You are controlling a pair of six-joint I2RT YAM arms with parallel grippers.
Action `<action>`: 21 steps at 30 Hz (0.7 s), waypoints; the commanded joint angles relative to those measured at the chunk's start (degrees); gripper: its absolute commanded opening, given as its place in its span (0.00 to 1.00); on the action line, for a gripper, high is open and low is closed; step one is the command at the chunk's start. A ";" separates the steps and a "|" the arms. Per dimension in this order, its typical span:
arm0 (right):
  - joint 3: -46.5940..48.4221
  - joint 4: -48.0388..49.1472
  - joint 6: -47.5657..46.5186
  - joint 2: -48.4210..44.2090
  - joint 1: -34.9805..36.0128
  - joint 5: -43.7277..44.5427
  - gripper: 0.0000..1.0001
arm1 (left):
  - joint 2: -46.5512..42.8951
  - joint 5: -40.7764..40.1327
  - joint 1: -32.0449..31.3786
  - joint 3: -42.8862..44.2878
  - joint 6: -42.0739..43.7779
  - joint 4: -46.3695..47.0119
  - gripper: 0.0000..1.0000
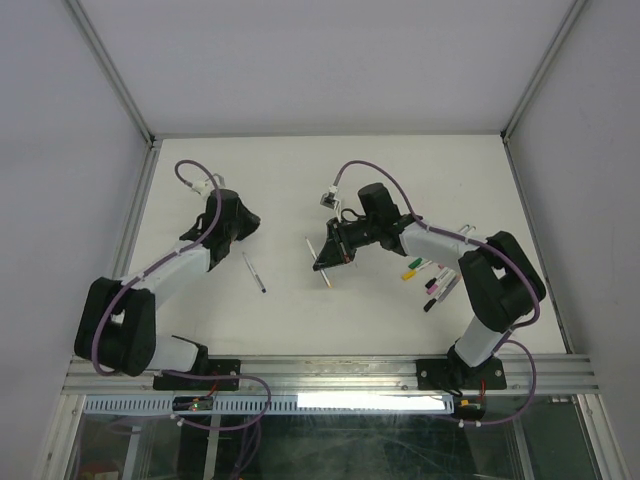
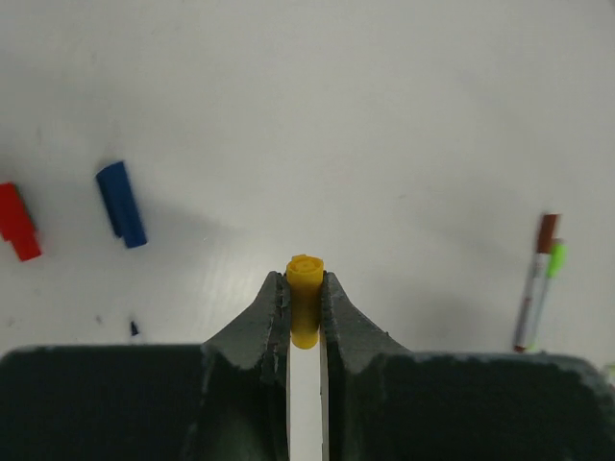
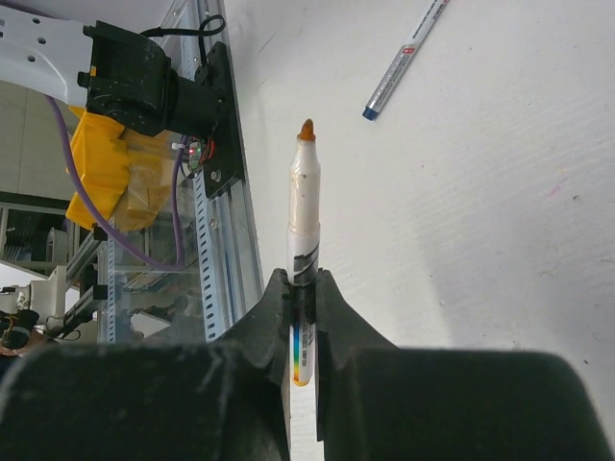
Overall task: Open the pen caps
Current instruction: Place the pen cap at the center of the board.
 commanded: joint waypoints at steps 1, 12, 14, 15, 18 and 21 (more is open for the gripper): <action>2.74 -0.17 -1.63 0.03 0.30 0.73 0.00 | 7.78 -2.81 -0.02 4.96 -1.29 -8.09 0.00; 3.10 -0.85 -2.17 0.19 0.26 0.87 0.00 | 21.25 -6.60 -0.04 12.80 0.30 -11.94 0.05; 3.18 -0.84 -2.21 0.21 0.33 0.86 0.00 | 22.66 -8.06 -0.04 14.32 0.43 -13.61 0.07; 3.19 -0.93 -2.18 0.21 0.31 0.87 0.00 | 23.35 -8.59 -0.02 14.99 0.49 -14.44 0.08; 3.17 -1.03 -2.20 0.21 0.26 0.95 0.00 | 25.83 -9.90 -0.03 17.10 0.79 -17.37 0.11; 3.19 -1.00 -2.22 0.37 0.27 1.02 0.00 | 27.13 -11.07 -0.06 18.25 0.58 -19.36 0.15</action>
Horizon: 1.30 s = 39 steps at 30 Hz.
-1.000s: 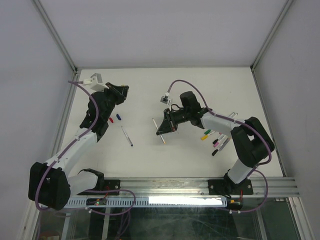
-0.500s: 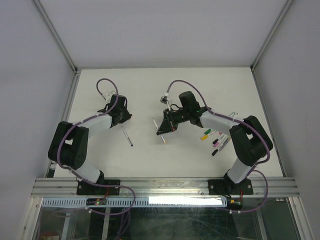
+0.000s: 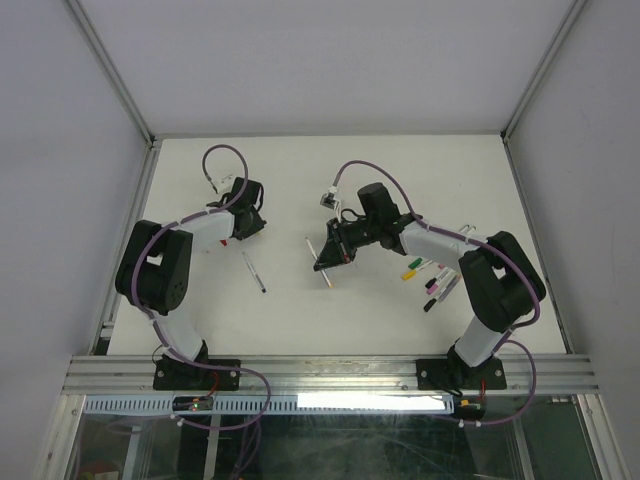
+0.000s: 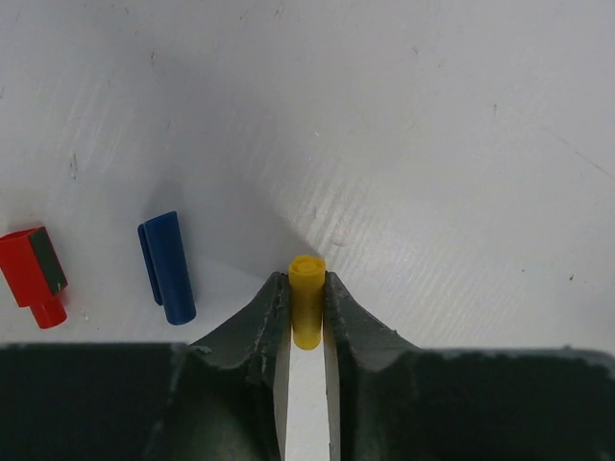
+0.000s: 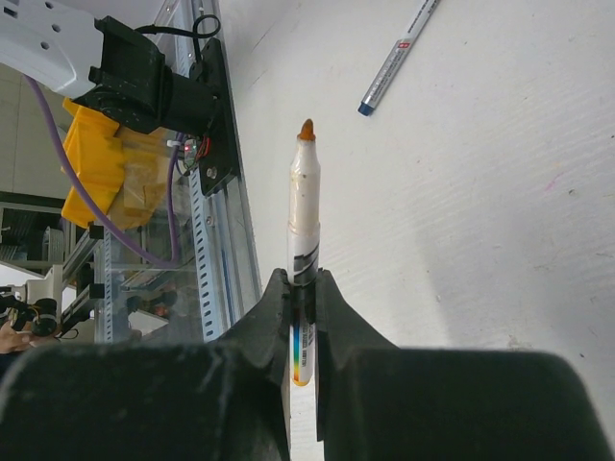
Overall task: Open the pen caps
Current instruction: Place the pen cap at the center of the board.
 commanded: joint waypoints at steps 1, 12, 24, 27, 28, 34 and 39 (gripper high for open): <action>2.58 1.06 -0.90 0.30 0.26 0.32 0.00 | 1.55 -4.00 -0.02 2.46 0.54 -3.38 0.19; 1.90 2.29 0.36 1.44 0.47 0.89 0.00 | 0.90 -4.34 0.00 2.32 0.48 -3.39 0.30; 7.24 -2.03 0.79 7.86 6.01 9.07 0.00 | -11.82 0.58 -0.10 0.06 2.07 -3.41 0.39; 11.65 -5.33 1.80 11.89 8.71 12.94 0.00 | -18.28 1.58 -0.02 -3.13 2.89 -3.15 0.41; 13.36 -6.27 2.82 13.57 9.72 14.42 0.00 | -21.72 1.67 -0.03 -4.56 3.05 -2.99 0.42; 24.45 -9.81 11.28 22.63 12.29 20.65 0.00 | -39.51 -0.31 -0.02 -14.14 1.79 -2.11 0.51; 31.96 -15.27 16.13 27.47 15.28 30.39 0.00 | -52.62 0.17 -0.02 -20.62 -0.89 0.04 0.57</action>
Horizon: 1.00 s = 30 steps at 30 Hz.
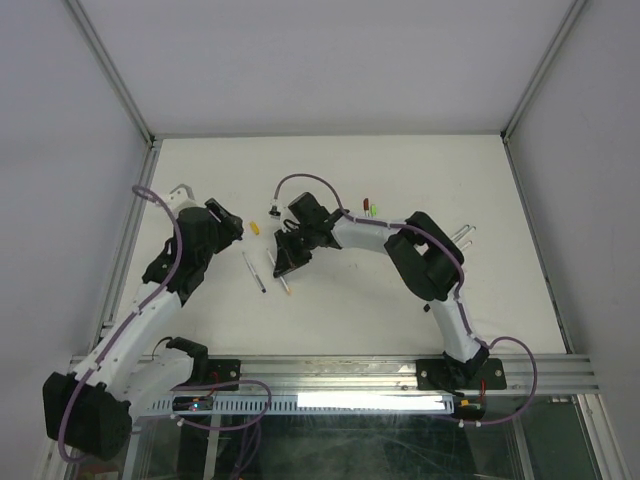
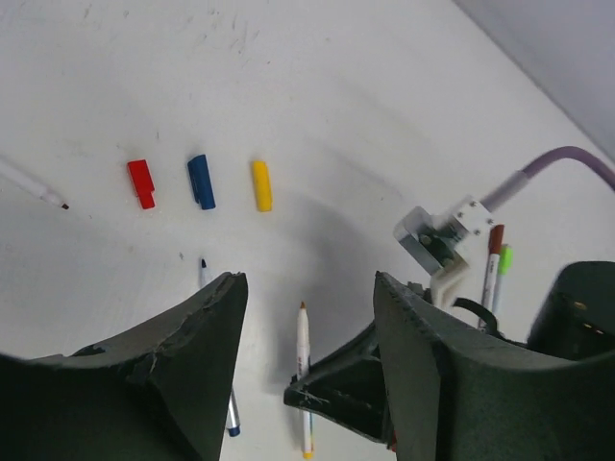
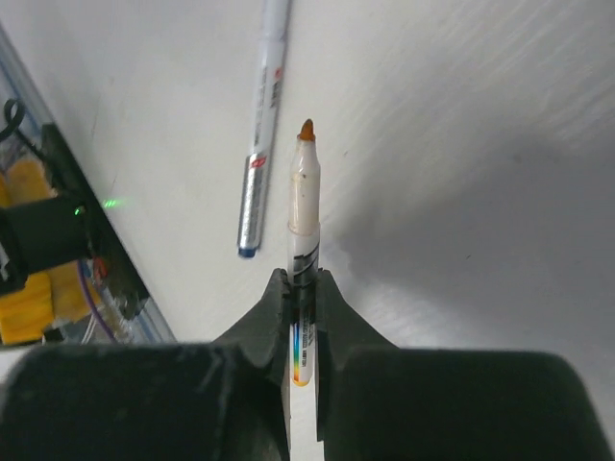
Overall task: Open the pen caps
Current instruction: Place the pen cap at the center of the board, then place the pen at the center of the board.
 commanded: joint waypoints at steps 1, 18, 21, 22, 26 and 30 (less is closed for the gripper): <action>7.40 -5.25 6.89 2.49 2.46 12.22 0.01 | -8.95 0.17 -0.02 -3.93 -2.45 3.04 0.57; 11.86 -12.54 5.17 5.68 6.53 31.22 0.30 | -17.63 0.49 -0.07 -5.27 -3.07 0.01 0.57; 12.13 -12.65 4.80 5.68 6.53 30.74 0.31 | -19.21 0.36 -0.03 -5.51 -3.24 -0.86 0.57; 12.24 -12.65 4.71 5.56 6.53 30.65 0.31 | -19.55 0.49 -0.06 -5.53 -3.25 -1.04 0.57; 12.19 -12.10 3.76 4.13 6.46 29.15 0.31 | -20.57 1.84 -0.03 -5.70 -3.08 -1.60 0.57; 11.25 -10.72 1.02 0.42 5.93 25.66 0.32 | -21.44 3.64 -0.02 -6.59 -2.70 -1.41 0.57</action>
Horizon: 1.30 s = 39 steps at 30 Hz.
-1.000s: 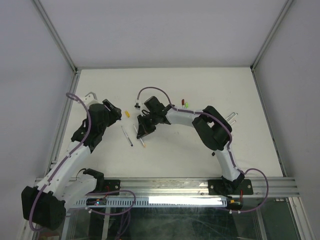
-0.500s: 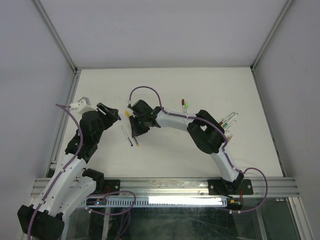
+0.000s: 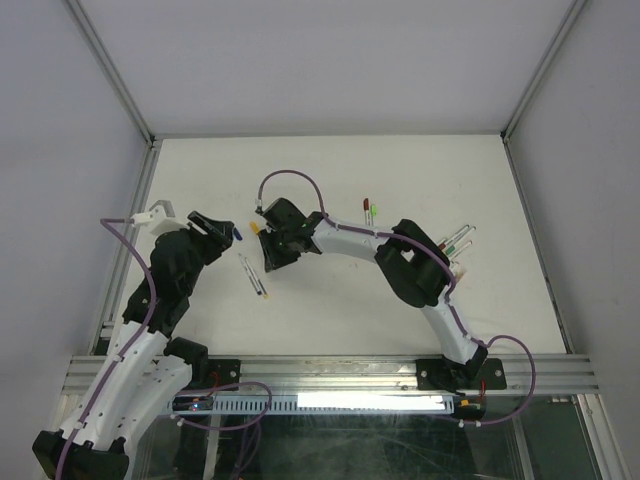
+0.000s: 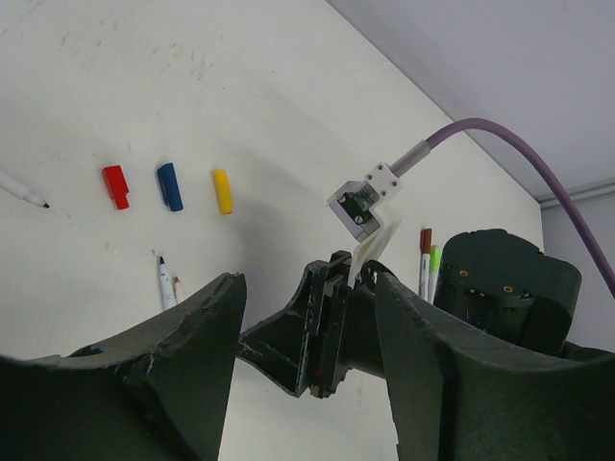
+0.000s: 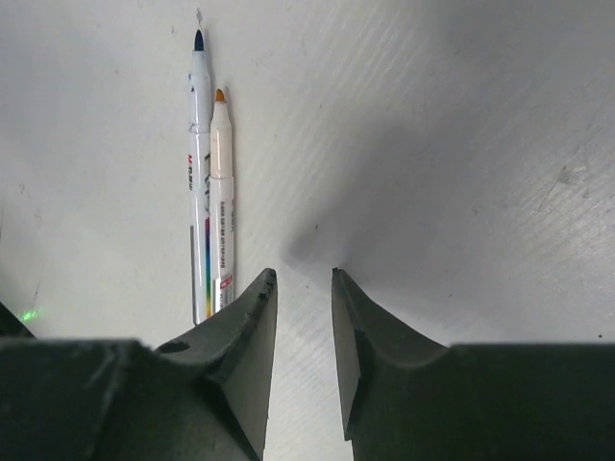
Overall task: Open the pen caps
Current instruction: Place the pen at the center of the board, then pick up the pen from the center of the board.
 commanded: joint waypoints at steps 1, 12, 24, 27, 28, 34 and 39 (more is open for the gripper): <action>-0.75 -1.37 -5.15 -5.30 -1.04 -2.14 0.32 | -1.52 3.56 -0.02 -1.20 0.15 1.03 0.58; -11.43 -2.04 -32.41 -27.23 -12.61 -20.78 0.34 | -0.98 6.26 -0.02 -8.80 -1.03 4.93 0.67; -21.29 3.75 -35.57 -34.66 -34.45 -14.23 0.93 | 4.54 9.33 -0.06 -13.14 -1.01 12.13 0.90; -18.15 0.34 -34.32 -29.12 -37.49 -12.48 0.83 | 4.13 9.02 -0.04 -13.99 -1.22 11.92 0.92; -17.49 -0.48 -34.37 -27.85 -37.59 -10.92 0.79 | 3.85 8.88 -0.02 -14.34 -1.46 11.99 0.92; -13.56 -3.13 -33.18 -22.30 -37.30 -6.87 0.57 | 2.64 8.32 -0.06 -15.25 -1.20 12.04 0.93; -12.08 -3.31 -32.62 -20.29 -36.37 -5.64 0.52 | 3.95 2.87 -0.02 -14.98 -2.29 8.97 0.92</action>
